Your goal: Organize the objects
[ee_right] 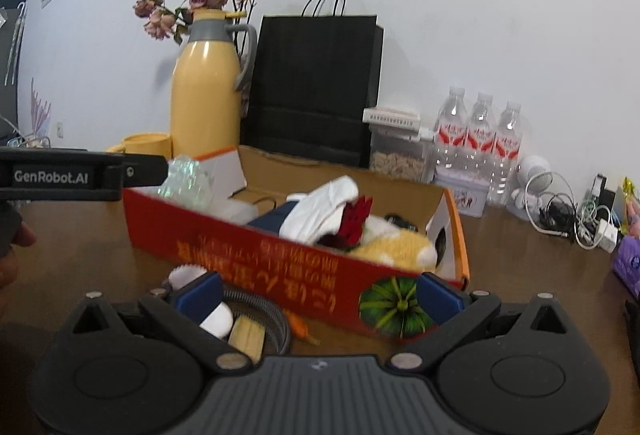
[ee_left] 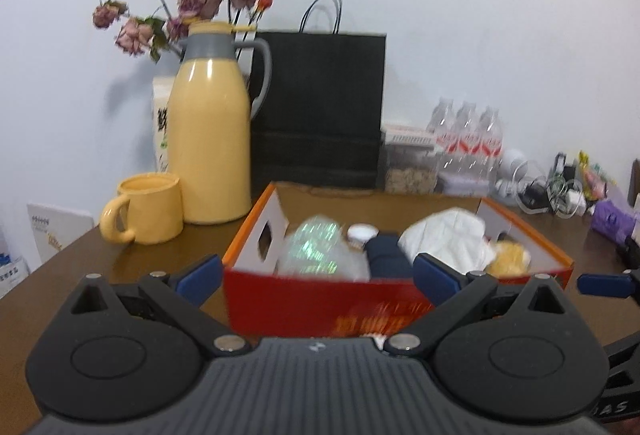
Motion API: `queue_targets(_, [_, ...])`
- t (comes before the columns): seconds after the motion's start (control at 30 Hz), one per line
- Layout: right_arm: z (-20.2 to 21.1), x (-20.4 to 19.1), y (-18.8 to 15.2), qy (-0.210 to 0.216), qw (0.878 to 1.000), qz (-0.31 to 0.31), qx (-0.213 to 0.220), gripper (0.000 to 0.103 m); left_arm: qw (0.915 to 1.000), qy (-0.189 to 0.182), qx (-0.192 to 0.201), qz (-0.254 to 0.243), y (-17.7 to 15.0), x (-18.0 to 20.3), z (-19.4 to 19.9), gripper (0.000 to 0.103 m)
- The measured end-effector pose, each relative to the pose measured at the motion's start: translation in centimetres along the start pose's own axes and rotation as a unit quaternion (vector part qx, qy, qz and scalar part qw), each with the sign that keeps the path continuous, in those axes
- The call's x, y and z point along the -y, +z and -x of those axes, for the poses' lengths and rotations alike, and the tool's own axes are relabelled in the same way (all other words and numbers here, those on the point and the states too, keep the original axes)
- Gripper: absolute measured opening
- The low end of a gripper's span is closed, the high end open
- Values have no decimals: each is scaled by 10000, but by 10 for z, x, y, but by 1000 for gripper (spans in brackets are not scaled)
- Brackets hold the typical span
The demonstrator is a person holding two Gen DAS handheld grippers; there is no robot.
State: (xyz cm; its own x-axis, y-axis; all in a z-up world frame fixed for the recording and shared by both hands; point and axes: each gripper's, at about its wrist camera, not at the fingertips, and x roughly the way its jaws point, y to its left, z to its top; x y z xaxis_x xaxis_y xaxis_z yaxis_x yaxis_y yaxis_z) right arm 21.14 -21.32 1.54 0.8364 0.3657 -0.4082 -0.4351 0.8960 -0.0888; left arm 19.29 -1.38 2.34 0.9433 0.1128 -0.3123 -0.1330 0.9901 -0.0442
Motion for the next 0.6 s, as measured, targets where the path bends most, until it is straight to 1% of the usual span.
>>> queue_targets(0.17, [4,1,-9,58,9998,-103,-139,103,9996,38,-261,-63,-9,-6,1,103])
queue_targets(0.4, [3,4,-13,52,9995,-194,-229,103,9989,70,-457,-103,-18,-9,3,103])
queue_targets(0.6, [0,4,-14,69,9994,-181,-299,103,9985,101,-540,-62,-18,-11,-1,103])
